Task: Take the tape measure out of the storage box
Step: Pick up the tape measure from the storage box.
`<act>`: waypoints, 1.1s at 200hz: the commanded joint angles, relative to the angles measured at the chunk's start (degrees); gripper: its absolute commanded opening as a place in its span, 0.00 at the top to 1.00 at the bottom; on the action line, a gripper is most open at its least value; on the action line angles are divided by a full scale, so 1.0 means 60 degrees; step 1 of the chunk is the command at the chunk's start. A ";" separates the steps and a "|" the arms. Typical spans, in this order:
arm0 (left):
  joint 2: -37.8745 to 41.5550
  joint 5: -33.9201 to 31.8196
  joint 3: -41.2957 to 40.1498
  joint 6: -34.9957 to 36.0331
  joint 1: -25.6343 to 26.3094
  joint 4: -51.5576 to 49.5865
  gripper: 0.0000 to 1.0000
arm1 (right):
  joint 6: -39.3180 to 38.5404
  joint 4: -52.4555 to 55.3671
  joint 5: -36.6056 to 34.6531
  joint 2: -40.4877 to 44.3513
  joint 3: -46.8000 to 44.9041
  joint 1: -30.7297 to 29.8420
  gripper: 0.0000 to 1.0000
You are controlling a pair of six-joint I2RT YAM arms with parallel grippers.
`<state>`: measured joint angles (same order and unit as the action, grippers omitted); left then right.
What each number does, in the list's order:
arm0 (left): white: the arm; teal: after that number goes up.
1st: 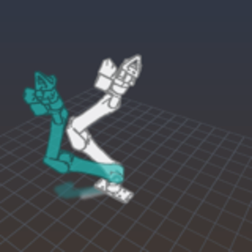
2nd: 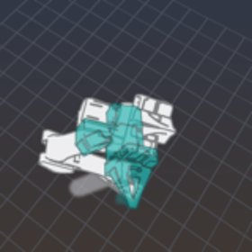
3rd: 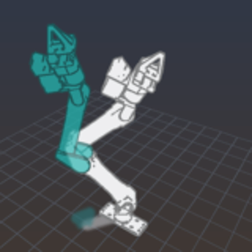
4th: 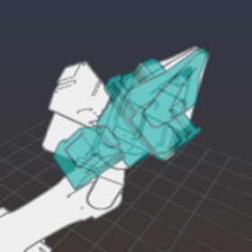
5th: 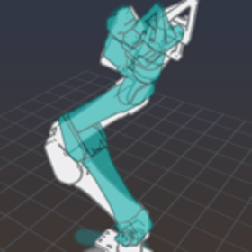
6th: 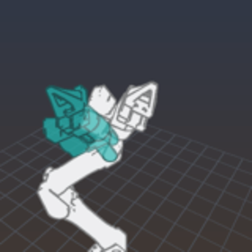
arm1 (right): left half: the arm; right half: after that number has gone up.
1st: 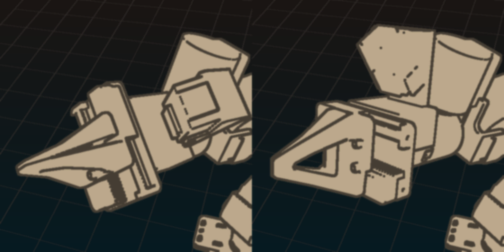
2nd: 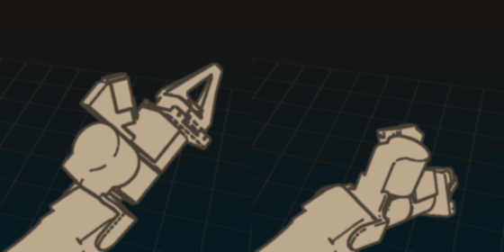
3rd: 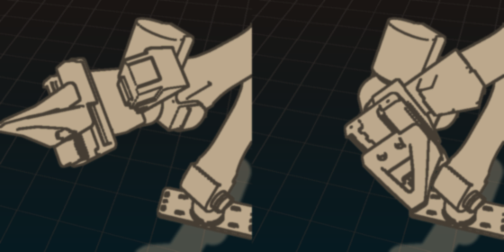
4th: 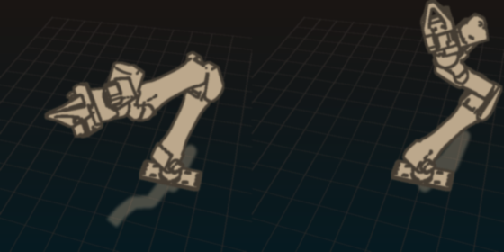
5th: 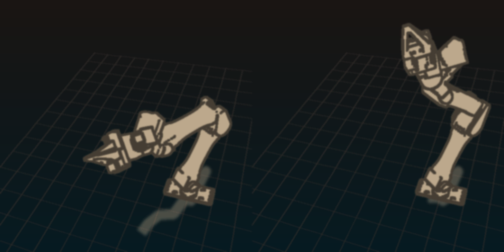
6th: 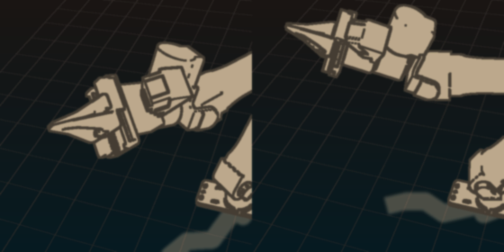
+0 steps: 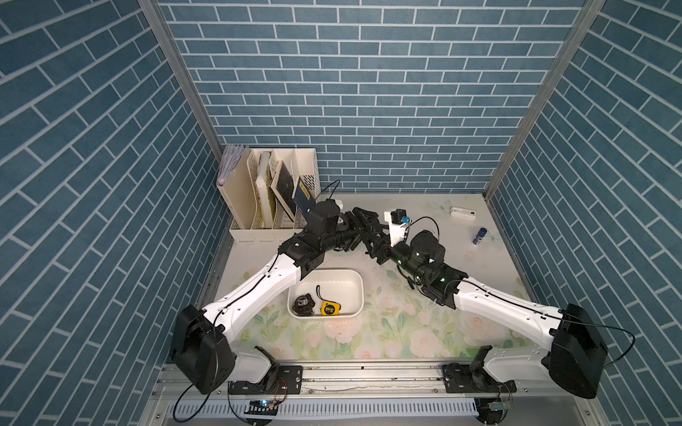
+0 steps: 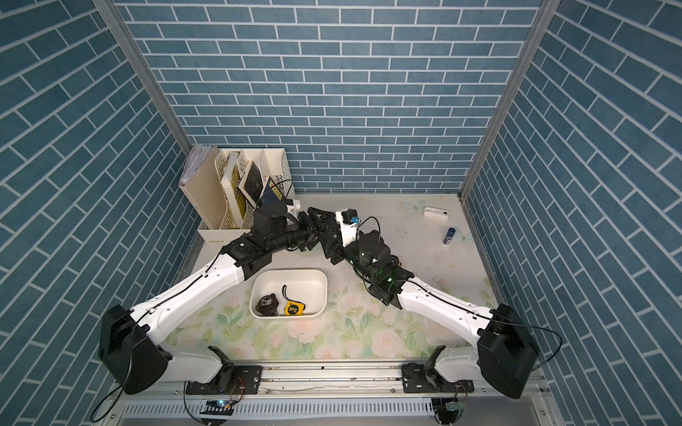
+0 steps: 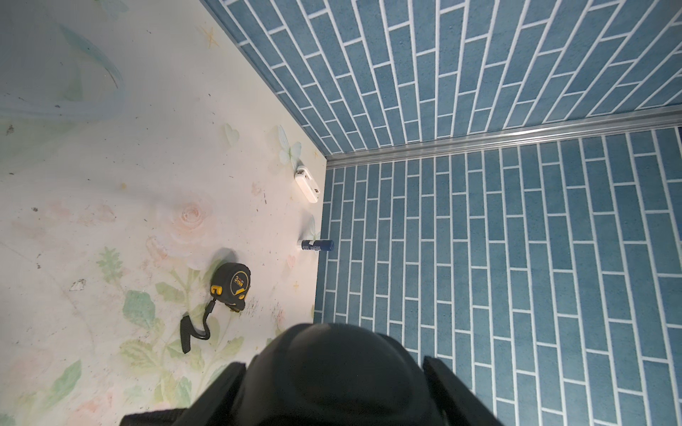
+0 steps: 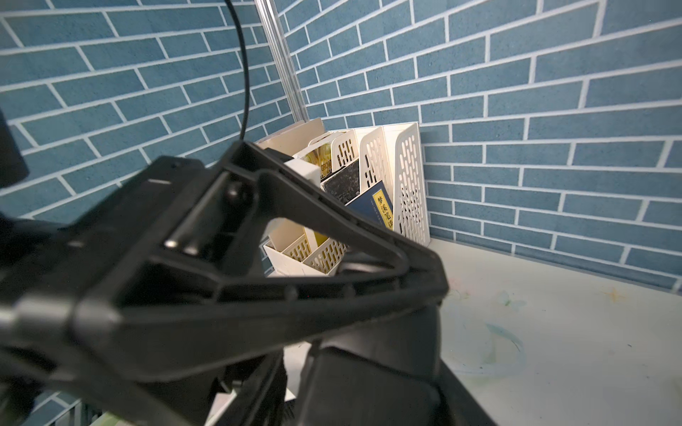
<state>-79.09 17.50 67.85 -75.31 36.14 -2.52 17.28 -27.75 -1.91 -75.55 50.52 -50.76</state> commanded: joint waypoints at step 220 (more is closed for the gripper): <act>0.0678 -0.3905 0.0774 0.3950 -0.0207 -0.5412 0.00 | 0.2863 0.9514 -0.6476 0.0780 0.0770 -0.0105 1.00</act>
<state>-75.53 4.36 71.20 -60.53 35.22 -22.22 22.61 9.89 -30.87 -70.17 54.70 -51.42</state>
